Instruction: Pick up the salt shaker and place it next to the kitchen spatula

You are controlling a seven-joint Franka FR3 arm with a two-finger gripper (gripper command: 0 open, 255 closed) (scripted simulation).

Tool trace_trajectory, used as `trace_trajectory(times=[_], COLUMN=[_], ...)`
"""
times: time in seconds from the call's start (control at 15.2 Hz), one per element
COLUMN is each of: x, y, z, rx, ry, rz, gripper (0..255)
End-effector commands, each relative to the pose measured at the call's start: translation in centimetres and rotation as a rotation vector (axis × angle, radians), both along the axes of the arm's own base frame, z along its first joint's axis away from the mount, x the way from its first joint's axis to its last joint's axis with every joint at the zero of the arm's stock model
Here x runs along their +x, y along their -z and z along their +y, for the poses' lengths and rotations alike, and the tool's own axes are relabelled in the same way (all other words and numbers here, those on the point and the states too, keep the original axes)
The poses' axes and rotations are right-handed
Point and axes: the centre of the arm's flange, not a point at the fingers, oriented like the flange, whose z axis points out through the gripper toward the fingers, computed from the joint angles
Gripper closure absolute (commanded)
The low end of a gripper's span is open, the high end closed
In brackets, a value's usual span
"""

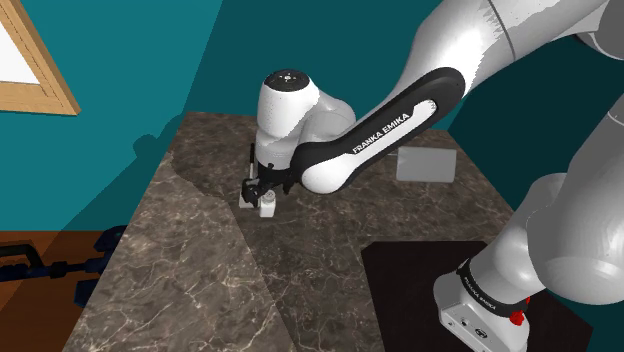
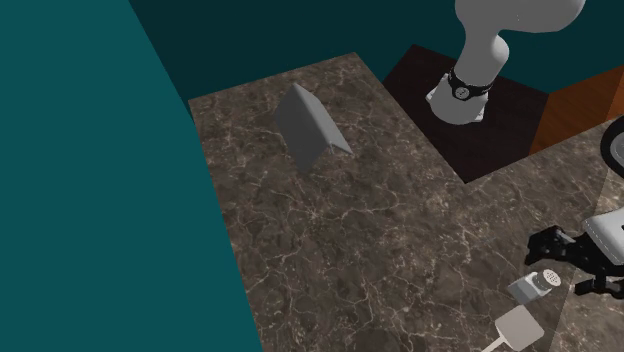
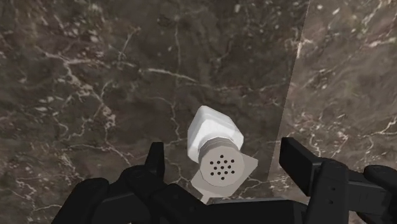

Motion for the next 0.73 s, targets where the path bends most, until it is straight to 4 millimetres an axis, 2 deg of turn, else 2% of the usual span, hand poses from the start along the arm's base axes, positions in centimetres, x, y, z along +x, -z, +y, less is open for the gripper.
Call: trace_trajectory(times=[0.0, 0.07, 0.33, 0.66], x=[0.0, 0.0, -0.7, -0.7], y=[0.0, 0.0, -4.9, -4.9], z=[0.0, 0.0, 0.1, 0.1], rx=[0.000, 0.000, 0.000, 0.000], ry=[0.000, 0.000, 0.000, 0.000], rz=[0.000, 0.000, 0.000, 0.000], gripper=[0, 0, 0, 0])
